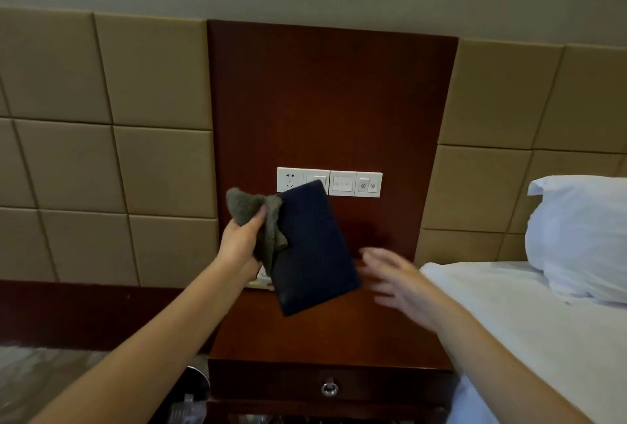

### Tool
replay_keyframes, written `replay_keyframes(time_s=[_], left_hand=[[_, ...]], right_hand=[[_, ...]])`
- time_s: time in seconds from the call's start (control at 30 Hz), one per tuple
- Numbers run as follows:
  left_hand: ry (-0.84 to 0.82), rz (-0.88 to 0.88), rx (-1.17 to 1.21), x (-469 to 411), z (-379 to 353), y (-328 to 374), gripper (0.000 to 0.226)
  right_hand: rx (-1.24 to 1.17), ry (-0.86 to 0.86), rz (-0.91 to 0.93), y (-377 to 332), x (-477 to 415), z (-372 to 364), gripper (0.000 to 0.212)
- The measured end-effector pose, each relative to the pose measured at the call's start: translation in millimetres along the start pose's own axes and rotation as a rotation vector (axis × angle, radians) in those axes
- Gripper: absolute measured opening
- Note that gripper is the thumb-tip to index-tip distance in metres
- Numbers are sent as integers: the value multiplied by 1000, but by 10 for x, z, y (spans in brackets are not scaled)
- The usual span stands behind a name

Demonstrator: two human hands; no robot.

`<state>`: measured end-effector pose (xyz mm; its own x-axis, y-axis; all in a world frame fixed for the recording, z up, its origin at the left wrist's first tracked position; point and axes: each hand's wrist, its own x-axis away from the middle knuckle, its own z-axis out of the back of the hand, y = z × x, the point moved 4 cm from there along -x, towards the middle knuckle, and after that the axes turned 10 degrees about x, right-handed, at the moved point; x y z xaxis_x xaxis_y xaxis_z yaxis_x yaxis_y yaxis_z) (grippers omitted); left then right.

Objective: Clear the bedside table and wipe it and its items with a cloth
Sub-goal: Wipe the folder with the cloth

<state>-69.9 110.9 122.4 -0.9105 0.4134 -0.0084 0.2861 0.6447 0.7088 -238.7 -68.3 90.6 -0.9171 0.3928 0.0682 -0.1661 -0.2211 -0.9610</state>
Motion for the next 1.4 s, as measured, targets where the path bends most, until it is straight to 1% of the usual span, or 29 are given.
replay_keyframes(time_s=[0.07,0.13,0.2,0.23,0.33,0.47,0.5,0.53,0.57,0.6,0.63,0.7,0.77,0.83,0.9,1.0,1.07,1.17,1.27,1.33,1.4], left_hand=[[47,-11,66,13,49,-41,33],[74,-27,77,23,99,-112,35],[59,5,60,32,165,-129,35],[27,34,22,28,198,-112,34],[-135,109,-230,40,282,36,28],[-336,145,-567,83,252,260,15],[-375,134,-663,85,226,302,17],[-412,115,-742,95,185,336,25],[-437,96,-784,79,153,351,36],[-449,79,-803,69,120,357,41],[-462,61,-815,57,78,351,37],[-483,38,-858,41,-35,330,18],[-505,30,-902,37,-131,310,14],[-508,5,-909,44,-199,311,13],[-465,-7,-871,46,-214,293,13],[-345,-41,-853,21,-197,233,16],[-256,-41,-867,-1,-166,214,24],[-178,64,-792,-27,-94,174,32],[-188,195,-655,-19,-6,112,31],[-217,265,-511,10,16,54,22],[-241,289,-413,75,24,7,9]], right_hand=[[-74,-24,-6,116,-4,-202,59],[-169,-27,43,133,-23,-342,53],[-163,-28,115,93,-25,-377,43],[-134,-36,151,61,-19,-367,39],[-36,-62,226,-24,-14,-254,36],[69,-117,247,-184,26,-50,34],[84,-136,244,-229,38,-12,33],[95,-155,237,-271,52,13,33],[113,-175,228,-306,66,20,32],[142,-204,227,-335,86,6,33],[186,-240,238,-346,101,-30,35],[264,-300,260,-306,121,-121,38],[268,-303,255,-253,147,-175,40],[250,-297,253,-276,161,-164,41],[251,-304,251,-339,164,-141,37],[276,-299,245,-388,144,-116,34],[241,-267,230,-376,125,-108,32],[184,-151,220,-355,88,-49,25],[147,-4,208,-341,28,69,19],[148,82,211,-342,7,148,18],[201,142,217,-341,7,191,18]])
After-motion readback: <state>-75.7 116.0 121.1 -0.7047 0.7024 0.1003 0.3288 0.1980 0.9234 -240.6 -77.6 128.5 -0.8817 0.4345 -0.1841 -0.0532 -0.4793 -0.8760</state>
